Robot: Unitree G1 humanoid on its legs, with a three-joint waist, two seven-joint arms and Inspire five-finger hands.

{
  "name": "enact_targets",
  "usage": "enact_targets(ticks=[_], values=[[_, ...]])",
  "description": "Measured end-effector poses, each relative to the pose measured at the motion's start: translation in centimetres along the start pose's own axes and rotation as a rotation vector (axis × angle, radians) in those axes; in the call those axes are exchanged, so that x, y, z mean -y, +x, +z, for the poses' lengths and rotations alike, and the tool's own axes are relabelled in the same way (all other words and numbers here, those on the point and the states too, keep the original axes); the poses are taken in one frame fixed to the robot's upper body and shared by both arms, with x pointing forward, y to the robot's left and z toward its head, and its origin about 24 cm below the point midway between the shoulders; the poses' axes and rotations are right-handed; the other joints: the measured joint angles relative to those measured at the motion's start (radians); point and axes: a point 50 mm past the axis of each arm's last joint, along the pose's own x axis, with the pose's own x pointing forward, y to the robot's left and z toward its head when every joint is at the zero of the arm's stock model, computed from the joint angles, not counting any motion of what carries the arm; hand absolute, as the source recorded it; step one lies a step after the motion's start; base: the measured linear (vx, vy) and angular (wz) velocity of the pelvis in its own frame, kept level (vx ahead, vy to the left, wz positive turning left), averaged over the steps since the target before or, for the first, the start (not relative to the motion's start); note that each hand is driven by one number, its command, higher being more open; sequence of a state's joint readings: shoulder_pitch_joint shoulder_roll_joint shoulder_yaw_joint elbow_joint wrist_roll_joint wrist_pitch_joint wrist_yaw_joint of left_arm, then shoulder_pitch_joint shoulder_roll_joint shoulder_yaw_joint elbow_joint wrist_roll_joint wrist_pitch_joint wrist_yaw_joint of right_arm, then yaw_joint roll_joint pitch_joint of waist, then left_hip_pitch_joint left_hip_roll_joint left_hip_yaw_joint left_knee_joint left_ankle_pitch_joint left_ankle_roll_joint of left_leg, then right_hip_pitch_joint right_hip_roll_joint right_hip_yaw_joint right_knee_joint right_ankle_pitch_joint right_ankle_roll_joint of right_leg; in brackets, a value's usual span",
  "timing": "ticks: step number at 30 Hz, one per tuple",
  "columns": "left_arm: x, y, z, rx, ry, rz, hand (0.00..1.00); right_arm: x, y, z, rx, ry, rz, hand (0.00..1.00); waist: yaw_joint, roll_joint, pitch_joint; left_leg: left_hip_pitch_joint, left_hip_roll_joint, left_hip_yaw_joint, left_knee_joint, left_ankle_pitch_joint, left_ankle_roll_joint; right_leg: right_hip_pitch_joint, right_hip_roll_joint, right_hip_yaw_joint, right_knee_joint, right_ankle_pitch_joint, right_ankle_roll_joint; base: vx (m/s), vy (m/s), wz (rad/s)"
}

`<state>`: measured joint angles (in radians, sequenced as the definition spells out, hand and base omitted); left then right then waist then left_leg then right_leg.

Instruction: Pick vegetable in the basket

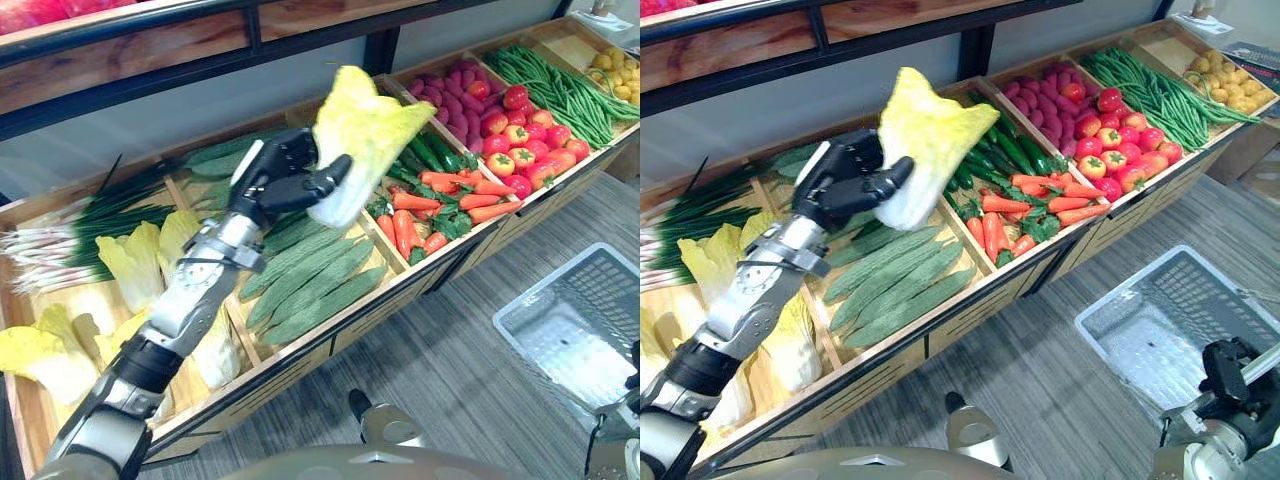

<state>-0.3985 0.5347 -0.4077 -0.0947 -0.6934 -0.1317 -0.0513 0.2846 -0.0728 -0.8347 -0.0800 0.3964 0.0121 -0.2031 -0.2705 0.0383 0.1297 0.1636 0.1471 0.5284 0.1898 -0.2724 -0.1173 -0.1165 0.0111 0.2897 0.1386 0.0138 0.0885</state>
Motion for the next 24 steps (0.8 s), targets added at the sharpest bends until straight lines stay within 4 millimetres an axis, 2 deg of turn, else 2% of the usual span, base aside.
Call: enact_targets(ticks=[2, 4, 8, 14, 18, 20, 24], values=[[0.8, 0.4, -0.2, 0.002, -0.013, -0.029, 0.0, -0.3, 0.2, 1.0, 0.039, -0.002, 0.022, 0.0, -0.008, 0.0, 0.0, 0.001, 0.001, 0.011, 0.001, -0.002, -0.001, -0.005, 0.005, 0.013, 0.001, 0.002, 0.003, 0.0, -0.008, -0.21], [1.8, 1.1, -0.8, -0.018, 0.007, -0.071, 0.0, -0.8, 0.9, 3.1, 0.119, -0.026, 0.067, 0.0, -0.025, 0.004, 0.003, 0.0, 0.006, 0.034, 0.019, -0.013, -0.004, -0.011, 0.013, 0.036, 0.001, 0.006, 0.01, -0.01, -0.015, -0.29], [3.1, 2.3, -1.9, -0.055, -0.006, -0.123, 0.0, -1.9, 0.5, 4.7, 0.198, -0.031, 0.16, 0.0, -0.039, 0.008, 0.004, 0.0, 0.016, 0.062, 0.047, -0.03, -0.006, -0.017, 0.024, 0.063, 0.008, 0.01, 0.016, -0.01, -0.002, -0.19], [5.5, 3.6, -2.6, -0.063, -0.039, -0.213, 0.0, -3.1, 0.1, 5.6, 0.219, -0.098, 0.342, 0.0, -0.066, 0.006, 0.005, -0.001, 0.019, 0.078, 0.062, -0.038, -0.007, -0.026, 0.029, 0.078, 0.017, 0.011, 0.018, 0.0, 0.002, -0.1], [6.4, 4.2, -2.8, -0.069, -0.041, -0.254, 0.0, -3.4, 0.0, 5.8, 0.211, -0.096, 0.421, 0.0, -0.067, 0.008, 0.004, -0.003, 0.019, 0.098, 0.072, -0.042, -0.008, -0.036, 0.035, 0.1, 0.02, 0.016, 0.025, 0.0, 0.007, -0.14], [6.6, 4.2, -2.9, -0.073, -0.049, -0.255, 0.0, -3.8, -0.2, 5.6, 0.207, -0.094, 0.461, 0.0, -0.073, 0.011, 0.003, -0.004, 0.019, 0.103, 0.074, -0.042, -0.008, -0.038, 0.036, 0.105, 0.02, 0.018, 0.028, 0.0, 0.008, -0.11], [6.6, 4.6, -3.5, -0.095, -0.047, -0.25, 0.0, -5.8, -1.3, 4.0, 0.124, -0.024, 0.599, 0.0, -0.086, 0.013, 0.002, 0.002, 0.023, 0.128, 0.088, -0.052, -0.009, -0.04, 0.045, 0.131, 0.019, 0.024, 0.036, 0.01, 0.013, -0.18]])
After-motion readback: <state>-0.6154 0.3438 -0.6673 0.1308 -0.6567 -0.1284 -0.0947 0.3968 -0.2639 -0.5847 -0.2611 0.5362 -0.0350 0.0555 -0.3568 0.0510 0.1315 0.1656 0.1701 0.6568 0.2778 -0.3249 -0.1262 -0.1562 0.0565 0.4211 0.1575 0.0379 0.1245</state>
